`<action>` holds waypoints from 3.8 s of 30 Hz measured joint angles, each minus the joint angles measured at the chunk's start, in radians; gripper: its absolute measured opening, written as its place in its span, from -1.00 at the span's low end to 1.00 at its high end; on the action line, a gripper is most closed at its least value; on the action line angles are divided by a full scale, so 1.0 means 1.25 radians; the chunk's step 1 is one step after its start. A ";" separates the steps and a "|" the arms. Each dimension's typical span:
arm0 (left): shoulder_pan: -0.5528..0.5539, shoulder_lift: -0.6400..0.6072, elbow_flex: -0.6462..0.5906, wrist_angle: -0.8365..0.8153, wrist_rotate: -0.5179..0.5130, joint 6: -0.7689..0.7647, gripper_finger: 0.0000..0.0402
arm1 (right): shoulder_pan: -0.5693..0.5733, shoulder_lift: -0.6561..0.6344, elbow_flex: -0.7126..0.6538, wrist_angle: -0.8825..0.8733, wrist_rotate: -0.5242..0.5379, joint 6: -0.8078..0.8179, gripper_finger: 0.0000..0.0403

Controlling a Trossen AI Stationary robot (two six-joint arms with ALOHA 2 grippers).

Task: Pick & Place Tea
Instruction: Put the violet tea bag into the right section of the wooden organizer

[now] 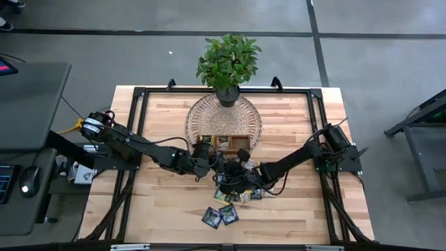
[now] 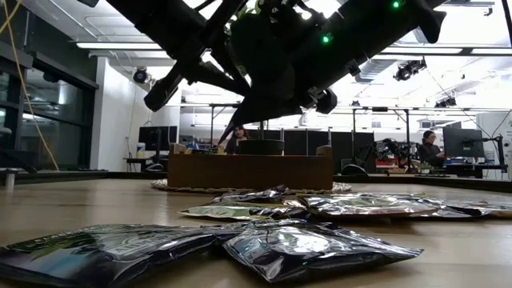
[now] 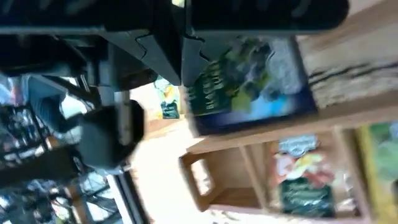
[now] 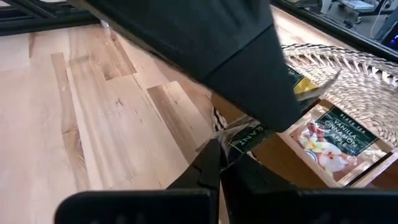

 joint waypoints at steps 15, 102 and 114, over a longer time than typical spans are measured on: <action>0.000 -0.080 0.001 -0.135 -0.057 0.181 -0.11 | 0.000 -0.041 0.000 -0.163 -0.060 0.043 -1.00; -0.001 -0.533 -0.375 0.014 0.168 0.504 -0.08 | -0.429 -0.370 -0.186 -0.379 -0.623 -0.505 -1.00; -0.001 -0.533 -0.374 0.014 0.169 0.504 -0.08 | -0.430 -0.370 -0.186 -0.409 -0.609 -0.510 -1.00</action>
